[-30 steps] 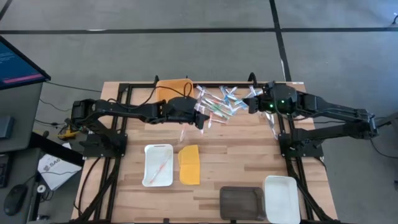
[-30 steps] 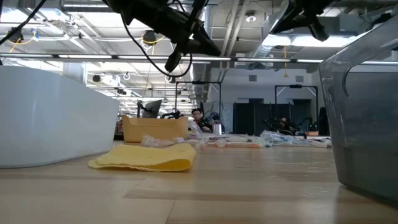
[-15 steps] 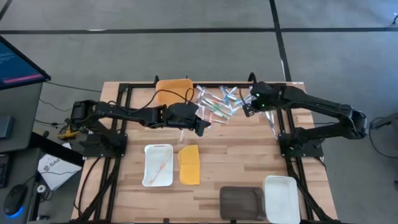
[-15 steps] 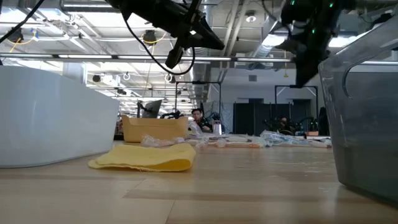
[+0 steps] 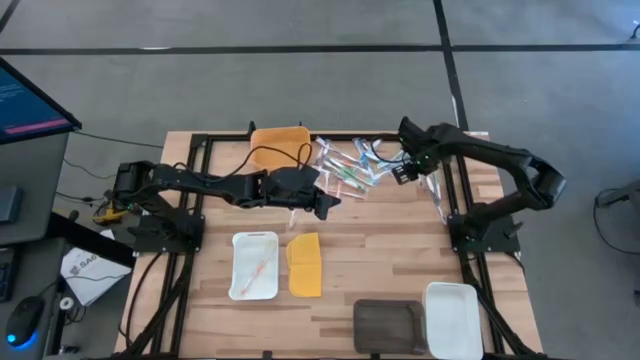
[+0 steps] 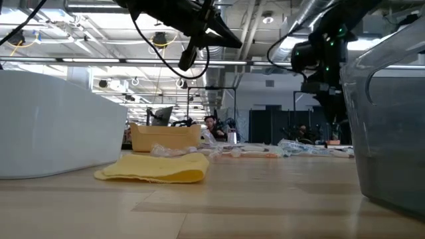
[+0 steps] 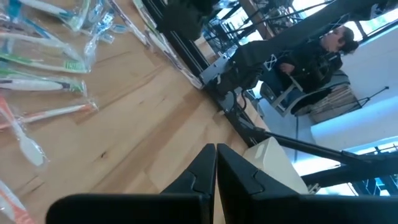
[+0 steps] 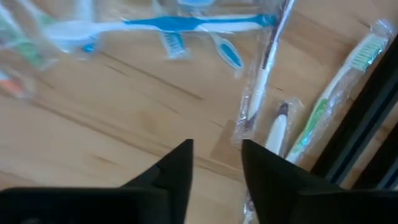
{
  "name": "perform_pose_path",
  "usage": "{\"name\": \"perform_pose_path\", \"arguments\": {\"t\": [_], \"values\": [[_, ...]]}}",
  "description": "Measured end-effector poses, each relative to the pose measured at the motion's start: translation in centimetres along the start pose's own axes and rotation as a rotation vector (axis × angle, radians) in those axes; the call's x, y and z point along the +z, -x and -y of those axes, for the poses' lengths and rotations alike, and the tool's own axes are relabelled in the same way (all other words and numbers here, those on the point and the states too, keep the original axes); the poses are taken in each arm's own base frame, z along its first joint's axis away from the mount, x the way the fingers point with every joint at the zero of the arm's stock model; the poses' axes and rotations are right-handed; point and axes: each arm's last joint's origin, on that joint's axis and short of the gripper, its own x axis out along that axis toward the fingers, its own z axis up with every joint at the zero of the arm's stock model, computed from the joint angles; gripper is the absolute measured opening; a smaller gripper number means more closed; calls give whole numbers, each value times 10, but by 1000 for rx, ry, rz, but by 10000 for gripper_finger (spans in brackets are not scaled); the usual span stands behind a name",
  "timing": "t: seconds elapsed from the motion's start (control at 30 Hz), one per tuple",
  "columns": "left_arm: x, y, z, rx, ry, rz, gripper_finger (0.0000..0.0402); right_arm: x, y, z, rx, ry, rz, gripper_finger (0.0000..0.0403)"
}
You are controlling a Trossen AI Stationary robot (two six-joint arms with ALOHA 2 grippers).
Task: Pick & Place Toothbrushes
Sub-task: Move the bottom white bin to the middle left of the table
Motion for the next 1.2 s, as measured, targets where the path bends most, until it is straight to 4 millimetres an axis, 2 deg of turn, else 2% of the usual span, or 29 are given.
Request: {"name": "perform_pose_path", "arguments": {"t": [0.17,0.3,0.47,0.87,1.2], "values": [[-2,0,3,-14,-3,0,8,9,-14,6,-40,-28,-41,231],[-2,0,4,-24,-3,5,8,15,-27,11,-61,-55,-91,253],[-1,0,5,-33,-2,13,8,16,-35,14,-73,-68,-143,250],[-1,1,7,-49,-2,22,8,18,-35,14,-67,-69,-130,213],[-1,1,8,-56,-1,27,8,17,-35,11,-64,-54,-130,198]]}}
